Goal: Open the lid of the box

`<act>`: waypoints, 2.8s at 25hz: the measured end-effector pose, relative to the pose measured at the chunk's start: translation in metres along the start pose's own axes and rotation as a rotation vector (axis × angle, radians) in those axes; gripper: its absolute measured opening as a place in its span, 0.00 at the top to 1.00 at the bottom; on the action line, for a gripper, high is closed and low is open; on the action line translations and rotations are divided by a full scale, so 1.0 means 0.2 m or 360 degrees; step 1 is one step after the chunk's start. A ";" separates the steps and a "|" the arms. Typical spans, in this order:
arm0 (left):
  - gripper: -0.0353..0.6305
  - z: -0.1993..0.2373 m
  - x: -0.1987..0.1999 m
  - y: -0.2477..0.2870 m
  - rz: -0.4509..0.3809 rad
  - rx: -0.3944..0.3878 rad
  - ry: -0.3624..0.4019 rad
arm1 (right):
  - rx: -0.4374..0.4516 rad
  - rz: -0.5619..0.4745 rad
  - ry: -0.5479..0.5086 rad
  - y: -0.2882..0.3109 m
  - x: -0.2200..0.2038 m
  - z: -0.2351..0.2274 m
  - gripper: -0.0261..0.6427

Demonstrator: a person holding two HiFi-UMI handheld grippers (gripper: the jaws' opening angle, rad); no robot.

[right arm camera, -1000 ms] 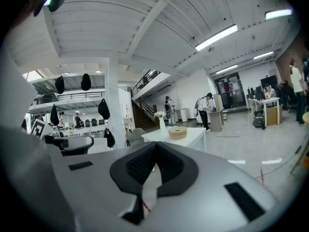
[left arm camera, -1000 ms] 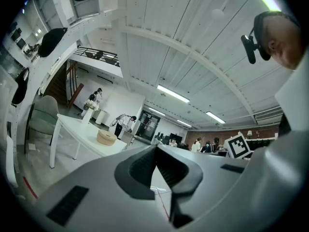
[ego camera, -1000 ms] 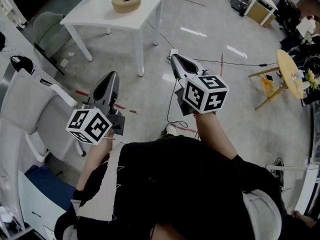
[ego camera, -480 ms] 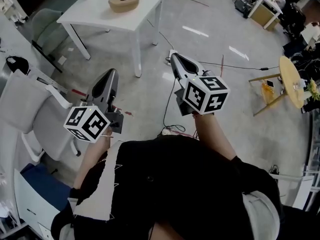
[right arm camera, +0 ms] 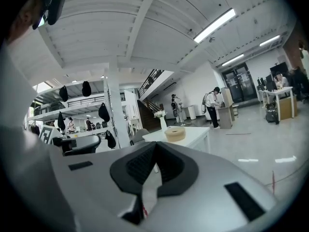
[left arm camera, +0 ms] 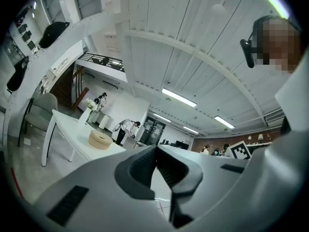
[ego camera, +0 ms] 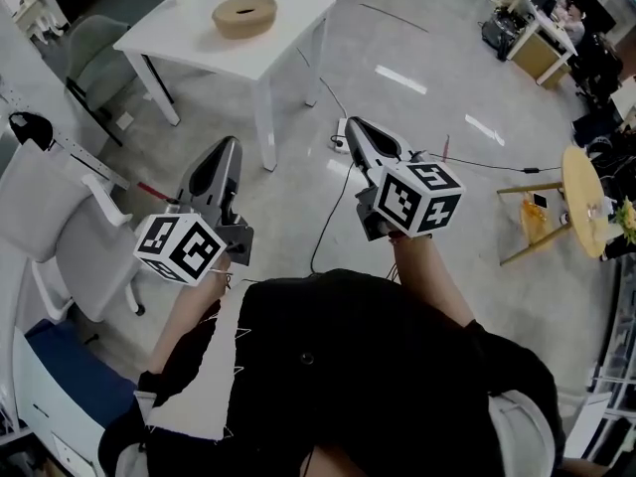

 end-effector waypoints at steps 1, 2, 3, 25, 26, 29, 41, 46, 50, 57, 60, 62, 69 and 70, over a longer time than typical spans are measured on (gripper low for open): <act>0.93 0.00 -0.03 0.02 0.0009 0.0005 0.0002 | 0.0016 0.0010 -0.0002 0.00 -0.02 -0.02 0.96; 0.93 -0.01 -0.06 0.04 0.0025 0.0012 0.0004 | 0.0029 0.0019 -0.0001 0.00 -0.04 -0.04 0.96; 0.93 -0.01 -0.08 0.05 0.0044 0.0019 0.0005 | 0.0038 0.0026 0.0004 0.01 -0.05 -0.05 0.96; 0.93 0.38 -0.21 0.43 0.0223 0.0087 -0.0147 | -0.0007 0.0232 0.0284 0.40 -0.34 -0.33 0.96; 0.93 0.40 -0.20 0.47 0.0232 0.0081 -0.0139 | -0.0013 0.0236 0.0293 0.43 -0.34 -0.34 0.96; 0.93 0.49 -0.19 0.58 0.0259 0.0085 -0.0110 | -0.0040 0.0264 0.0303 0.53 -0.34 -0.41 0.96; 0.93 0.79 -0.14 0.92 0.0292 0.0113 -0.0203 | -0.0059 0.0363 0.0393 0.88 -0.42 -0.62 0.96; 0.93 0.89 -0.04 1.04 0.0264 0.0126 -0.0185 | -0.0013 0.0359 0.0437 1.10 -0.39 -0.67 0.96; 0.93 0.97 0.07 1.11 0.0246 0.0143 -0.0167 | 0.0007 0.0355 0.0482 1.27 -0.35 -0.69 0.96; 0.93 1.10 0.23 1.23 0.0220 0.0142 -0.0143 | 0.0017 0.0316 0.0514 1.52 -0.25 -0.73 0.96; 0.93 1.14 0.28 1.26 0.0204 0.0145 -0.0129 | 0.0018 0.0294 0.0524 1.59 -0.23 -0.75 0.96; 0.93 1.17 0.30 1.28 0.0194 0.0152 -0.0125 | 0.0026 0.0292 0.0531 1.63 -0.22 -0.75 0.96; 0.93 1.26 0.32 1.28 0.0198 0.0192 -0.0130 | 0.0048 0.0315 0.0640 1.76 -0.29 -0.73 0.96; 0.93 1.27 0.32 1.27 0.0200 0.0203 -0.0137 | 0.0060 0.0323 0.0661 1.77 -0.31 -0.73 0.96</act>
Point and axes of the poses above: the fingertips, and each gripper's own axes: y forward along the fingers, z to its left, x out of its top, the point moved 2 cm from there along -y, backward along the fingers, and after that the axes turned 13 degrees about -y, right-handed, at the moved point
